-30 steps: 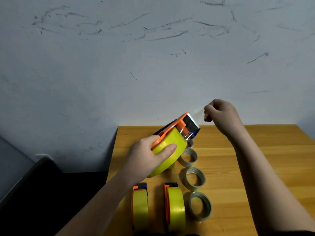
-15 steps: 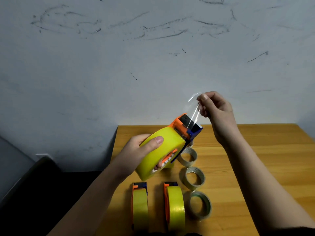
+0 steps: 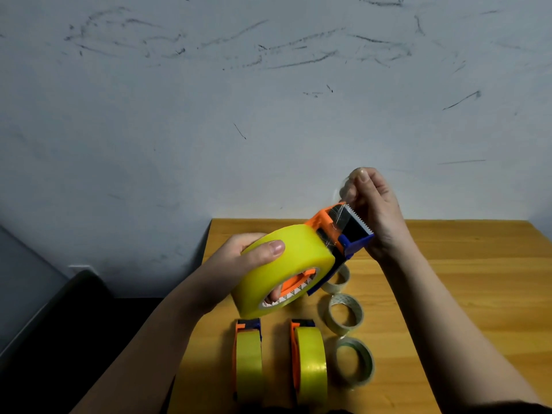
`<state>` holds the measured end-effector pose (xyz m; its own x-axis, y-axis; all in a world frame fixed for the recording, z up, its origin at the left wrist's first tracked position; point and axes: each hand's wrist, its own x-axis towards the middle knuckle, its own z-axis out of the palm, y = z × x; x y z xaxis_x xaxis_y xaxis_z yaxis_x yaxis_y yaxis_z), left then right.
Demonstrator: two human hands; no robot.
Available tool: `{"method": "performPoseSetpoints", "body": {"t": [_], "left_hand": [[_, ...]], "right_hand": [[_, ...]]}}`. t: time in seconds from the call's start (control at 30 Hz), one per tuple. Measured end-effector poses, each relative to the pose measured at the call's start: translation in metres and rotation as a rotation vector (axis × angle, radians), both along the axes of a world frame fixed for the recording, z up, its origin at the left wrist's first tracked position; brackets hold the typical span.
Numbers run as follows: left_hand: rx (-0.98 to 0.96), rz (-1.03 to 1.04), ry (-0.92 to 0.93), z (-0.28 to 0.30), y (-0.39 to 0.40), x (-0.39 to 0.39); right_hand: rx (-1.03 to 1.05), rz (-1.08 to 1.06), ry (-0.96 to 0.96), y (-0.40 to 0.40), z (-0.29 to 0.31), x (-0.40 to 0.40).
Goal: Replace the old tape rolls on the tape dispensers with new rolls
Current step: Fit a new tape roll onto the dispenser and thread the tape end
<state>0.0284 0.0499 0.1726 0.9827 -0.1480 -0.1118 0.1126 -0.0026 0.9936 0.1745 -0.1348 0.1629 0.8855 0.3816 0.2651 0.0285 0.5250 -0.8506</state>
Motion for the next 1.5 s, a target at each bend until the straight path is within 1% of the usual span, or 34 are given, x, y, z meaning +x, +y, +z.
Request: {"method": "performPoseSetpoints", "body": {"t": [0.13,0.23,0.37,0.47,0.63,0.77,0.9,1.07,1.23,1.37,1.43,1.5], "left_hand": [[-0.002,0.016,0.014,0.002,0.0,-0.001],[-0.003,0.014,0.016,0.001,0.0,-0.001],[-0.011,0.016,-0.023,0.003,-0.001,-0.002],[0.003,0.057,-0.06,0.002,0.0,-0.004],[0.022,0.06,-0.11,0.001,-0.002,-0.004],[0.04,0.076,-0.153,-0.001,-0.004,-0.004],[0.063,0.115,-0.186,-0.003,-0.007,-0.004],[0.077,0.156,-0.216,-0.003,-0.01,-0.006],[0.091,0.205,-0.221,-0.006,-0.014,-0.008],[0.145,0.243,-0.244,-0.01,-0.018,-0.009],[0.15,0.256,-0.251,-0.011,-0.02,-0.01],[0.14,0.253,-0.238,-0.012,-0.022,-0.01]], "right_hand": [[0.017,-0.024,0.012,0.003,-0.002,-0.002],[0.067,-0.057,0.042,0.007,-0.002,-0.007],[0.133,-0.089,0.057,0.002,-0.005,-0.009],[0.133,-0.11,0.043,-0.007,-0.011,-0.011],[-0.008,-0.254,-0.033,-0.023,-0.008,-0.02],[-0.076,-0.328,-0.067,-0.03,0.0,-0.03],[-0.126,-0.377,-0.031,-0.034,0.003,-0.038],[-0.119,-0.386,0.02,-0.035,0.0,-0.045],[-0.142,-0.368,0.18,-0.035,-0.001,-0.054],[-0.223,-0.406,0.303,-0.034,0.005,-0.056],[-0.259,-0.459,0.294,-0.033,0.008,-0.054],[-0.326,-0.557,0.184,-0.032,0.009,-0.052]]}}
